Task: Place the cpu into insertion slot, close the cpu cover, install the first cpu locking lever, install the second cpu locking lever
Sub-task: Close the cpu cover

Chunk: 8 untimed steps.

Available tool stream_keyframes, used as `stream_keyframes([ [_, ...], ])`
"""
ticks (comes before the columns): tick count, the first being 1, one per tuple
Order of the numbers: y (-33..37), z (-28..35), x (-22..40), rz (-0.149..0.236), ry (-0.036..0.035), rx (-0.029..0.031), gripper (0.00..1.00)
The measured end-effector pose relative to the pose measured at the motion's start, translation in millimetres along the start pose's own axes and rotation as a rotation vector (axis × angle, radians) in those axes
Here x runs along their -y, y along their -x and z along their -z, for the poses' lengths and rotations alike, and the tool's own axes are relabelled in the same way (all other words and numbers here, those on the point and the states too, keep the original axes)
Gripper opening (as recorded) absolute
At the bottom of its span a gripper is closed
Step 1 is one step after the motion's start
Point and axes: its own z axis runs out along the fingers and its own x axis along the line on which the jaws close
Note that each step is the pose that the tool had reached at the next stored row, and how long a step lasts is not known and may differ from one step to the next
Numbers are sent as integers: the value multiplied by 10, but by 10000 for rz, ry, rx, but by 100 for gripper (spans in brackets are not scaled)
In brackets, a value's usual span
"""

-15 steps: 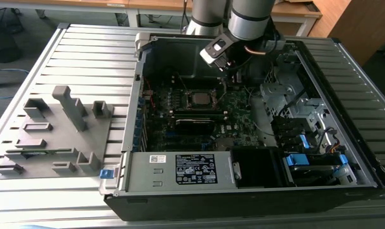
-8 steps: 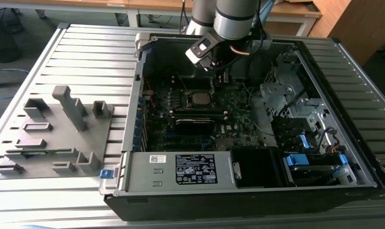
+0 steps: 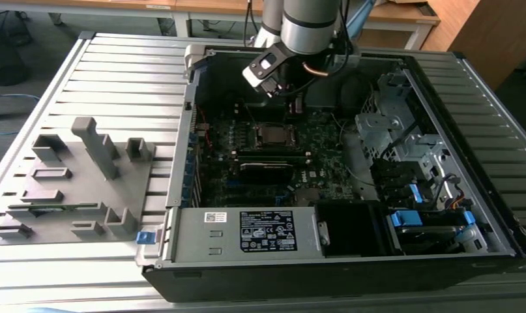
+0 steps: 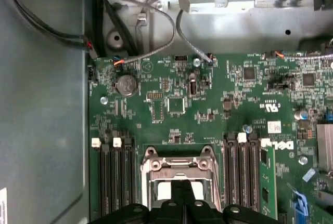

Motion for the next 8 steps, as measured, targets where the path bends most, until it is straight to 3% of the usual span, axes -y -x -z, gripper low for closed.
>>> stream_keyframes([
  [5,4,-9,106,-1,0,0,11],
  [8,5,-10,118,0,-1,1,11],
])
